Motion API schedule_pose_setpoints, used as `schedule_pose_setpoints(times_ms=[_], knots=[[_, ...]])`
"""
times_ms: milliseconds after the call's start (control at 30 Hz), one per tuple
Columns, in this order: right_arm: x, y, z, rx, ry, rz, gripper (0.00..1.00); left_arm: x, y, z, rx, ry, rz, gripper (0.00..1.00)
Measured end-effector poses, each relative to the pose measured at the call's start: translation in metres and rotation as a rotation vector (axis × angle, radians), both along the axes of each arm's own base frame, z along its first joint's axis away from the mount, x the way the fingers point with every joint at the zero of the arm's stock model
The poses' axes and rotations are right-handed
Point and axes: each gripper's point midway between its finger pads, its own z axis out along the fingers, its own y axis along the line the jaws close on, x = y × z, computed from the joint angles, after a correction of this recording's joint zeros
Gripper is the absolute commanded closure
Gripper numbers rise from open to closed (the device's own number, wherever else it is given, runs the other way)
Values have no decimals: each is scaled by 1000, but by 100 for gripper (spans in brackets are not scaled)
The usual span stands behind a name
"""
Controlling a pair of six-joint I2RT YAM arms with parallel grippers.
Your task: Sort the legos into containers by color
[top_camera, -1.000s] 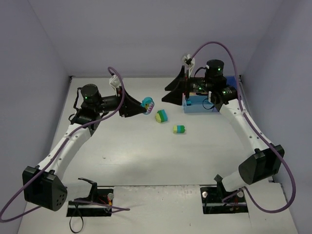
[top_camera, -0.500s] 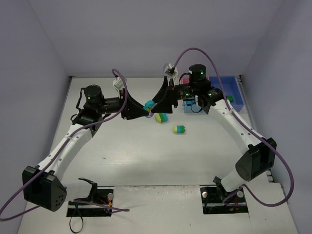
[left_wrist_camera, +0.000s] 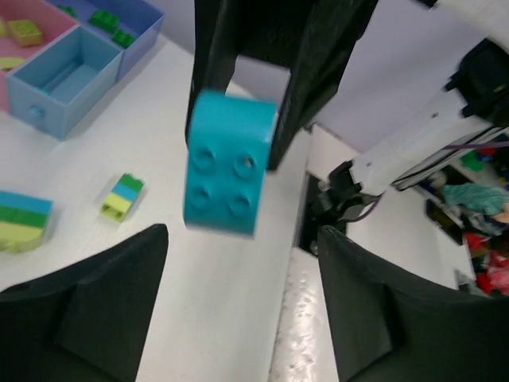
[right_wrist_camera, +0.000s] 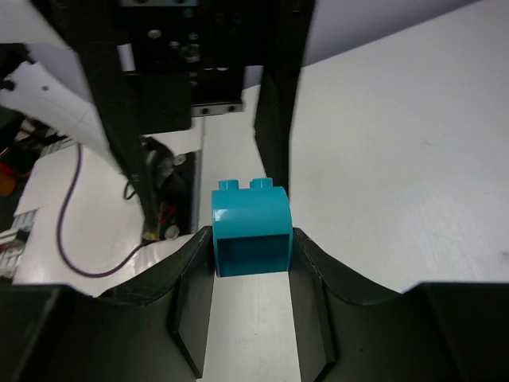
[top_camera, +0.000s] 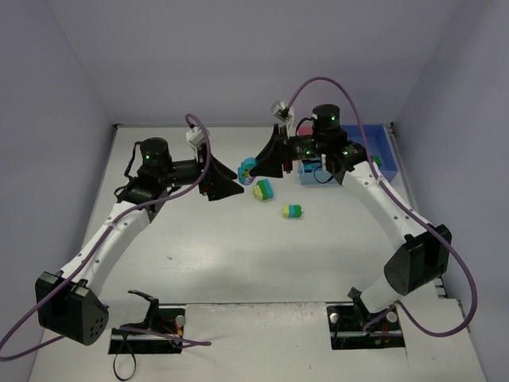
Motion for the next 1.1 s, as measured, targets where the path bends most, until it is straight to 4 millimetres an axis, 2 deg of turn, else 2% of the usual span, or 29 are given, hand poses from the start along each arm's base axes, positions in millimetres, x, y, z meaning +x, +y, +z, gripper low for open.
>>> schedule_pose_setpoints(times_ms=[67, 133, 233, 300, 400, 500, 567, 700, 833, 933, 1000, 1033, 1100], knots=[[21, -15, -7, -22, 2, -100, 100, 6, 3, -11, 40, 31, 51, 23], [51, -39, -19, -57, 7, -255, 100, 12, 7, -20, 74, 48, 103, 22], [102, -89, -43, -143, 16, -568, 100, 26, 18, -37, 145, 66, 223, 22], [129, -124, -60, -210, 28, -771, 100, 33, 27, -44, 188, 61, 302, 23], [153, -164, -81, -298, 45, -1011, 100, 36, 41, -53, 239, 48, 391, 23], [169, -189, -98, -362, 65, -1164, 100, 37, 50, -60, 273, 41, 441, 23], [179, -201, -113, -398, 89, -1232, 100, 37, 54, -68, 294, 47, 459, 22], [194, -217, -161, -484, 178, -1307, 100, 36, 60, -87, 339, 82, 479, 22], [201, -227, -202, -549, 250, -1337, 97, 36, 64, -93, 362, 87, 495, 22], [203, -231, -221, -578, 288, -1349, 85, 39, 66, -93, 370, 81, 510, 23], [203, -231, -226, -582, 299, -1351, 72, 40, 67, -94, 374, 82, 518, 22], [204, -230, -228, -581, 300, -1351, 61, 41, 67, -95, 375, 84, 521, 22], [206, -230, -229, -576, 301, -1353, 53, 43, 67, -99, 380, 95, 526, 22]])
